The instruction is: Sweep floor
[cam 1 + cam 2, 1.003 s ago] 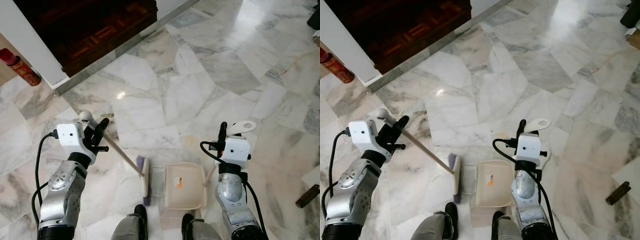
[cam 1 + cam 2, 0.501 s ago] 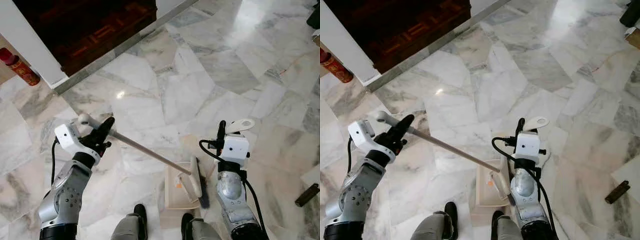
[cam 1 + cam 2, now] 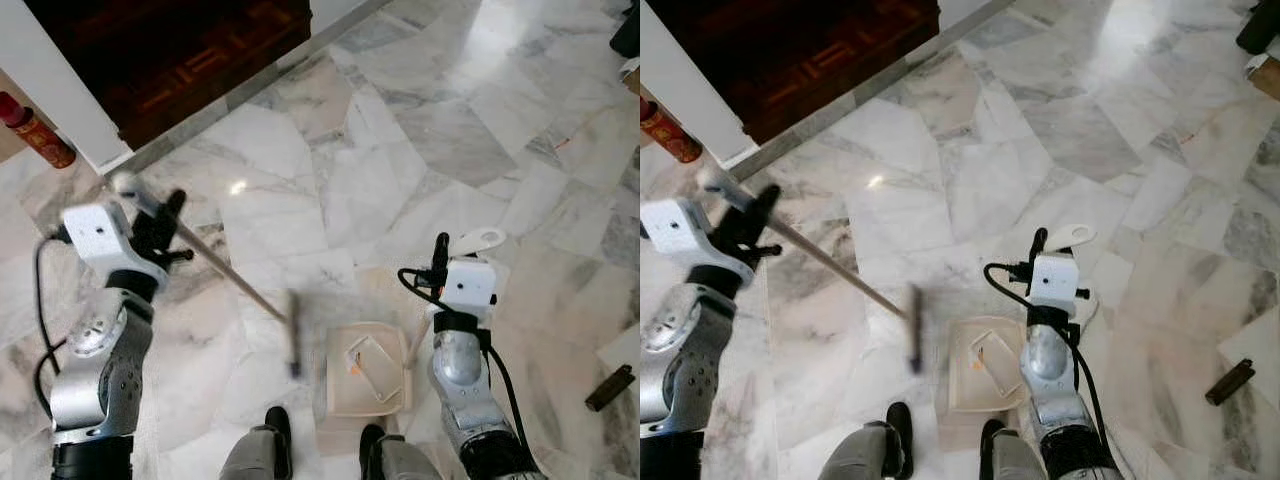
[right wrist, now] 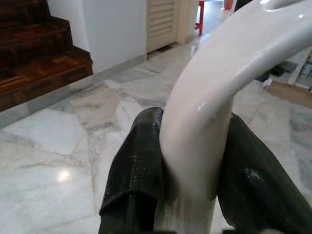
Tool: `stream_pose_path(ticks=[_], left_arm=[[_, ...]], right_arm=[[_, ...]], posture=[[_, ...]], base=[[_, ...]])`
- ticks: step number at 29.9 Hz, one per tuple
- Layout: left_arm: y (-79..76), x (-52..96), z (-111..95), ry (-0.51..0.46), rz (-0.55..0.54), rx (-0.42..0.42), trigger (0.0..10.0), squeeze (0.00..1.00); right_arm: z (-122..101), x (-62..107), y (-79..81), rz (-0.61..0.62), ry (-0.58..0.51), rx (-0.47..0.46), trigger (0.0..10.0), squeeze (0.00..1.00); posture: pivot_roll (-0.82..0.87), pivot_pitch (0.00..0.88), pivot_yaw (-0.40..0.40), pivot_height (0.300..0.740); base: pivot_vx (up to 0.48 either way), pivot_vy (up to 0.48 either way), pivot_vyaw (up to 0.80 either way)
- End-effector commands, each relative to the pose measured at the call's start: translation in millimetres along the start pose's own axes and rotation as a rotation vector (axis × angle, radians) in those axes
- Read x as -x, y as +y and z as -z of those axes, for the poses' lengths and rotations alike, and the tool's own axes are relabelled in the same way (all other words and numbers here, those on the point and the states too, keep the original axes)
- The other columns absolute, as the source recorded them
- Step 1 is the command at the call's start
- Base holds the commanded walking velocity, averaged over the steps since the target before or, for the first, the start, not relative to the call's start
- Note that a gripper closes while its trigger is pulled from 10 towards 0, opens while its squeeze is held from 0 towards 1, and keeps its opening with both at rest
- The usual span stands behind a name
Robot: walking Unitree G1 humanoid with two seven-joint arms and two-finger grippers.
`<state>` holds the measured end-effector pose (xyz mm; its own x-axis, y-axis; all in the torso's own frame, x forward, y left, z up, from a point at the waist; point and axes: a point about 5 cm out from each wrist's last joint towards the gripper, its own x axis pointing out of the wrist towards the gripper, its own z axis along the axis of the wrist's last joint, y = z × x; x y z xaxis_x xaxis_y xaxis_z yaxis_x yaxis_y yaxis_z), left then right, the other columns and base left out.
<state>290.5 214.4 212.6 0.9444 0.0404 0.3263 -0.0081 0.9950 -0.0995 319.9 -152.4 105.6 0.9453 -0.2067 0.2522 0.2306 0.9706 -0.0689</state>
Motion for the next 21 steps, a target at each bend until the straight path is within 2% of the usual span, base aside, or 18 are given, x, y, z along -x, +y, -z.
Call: stream_pose_path(ticks=[1, 8, 14, 18, 21], left_arm=[[-8.7, -0.5, -13.6, -0.082, 0.034, -0.061, 10.0, 0.00], [-25.3, -5.0, -14.6, -0.113, 0.105, -0.161, 10.0, 0.00], [-30.3, -2.3, -2.3, -0.088, 0.122, -0.179, 10.0, 0.00], [-49.0, 0.6, 6.4, -0.084, 0.176, -0.217, 10.0, 0.00], [-54.2, 1.1, 11.4, -0.078, 0.185, -0.208, 10.0, 0.00]], right_arm=[[17.4, 8.3, -1.5, 0.019, 0.108, -0.034, 10.0, 0.00], [12.7, -5.7, -4.8, 0.053, 0.110, -0.078, 10.0, 0.00], [7.7, -15.7, -6.5, 0.074, 0.114, -0.133, 10.0, 0.00], [-4.4, -29.5, -5.5, 0.067, 0.086, -0.187, 10.0, 0.00], [-8.2, -32.2, -4.1, 0.058, 0.071, -0.199, 10.0, 0.00]], posture=[[0.17, 0.238, 0.045, 0.740], [0.17, 0.179, 0.035, 0.740], [0.16, 0.149, 0.025, 0.740], [0.15, 0.103, 0.004, 0.740], [0.15, 0.089, 0.003, 0.740]], base=[[0.000, 0.000, 0.00], [0.000, 0.000, 0.00], [0.000, 0.000, 0.00], [0.000, 0.000, 0.00], [0.000, 0.000, 0.00]])
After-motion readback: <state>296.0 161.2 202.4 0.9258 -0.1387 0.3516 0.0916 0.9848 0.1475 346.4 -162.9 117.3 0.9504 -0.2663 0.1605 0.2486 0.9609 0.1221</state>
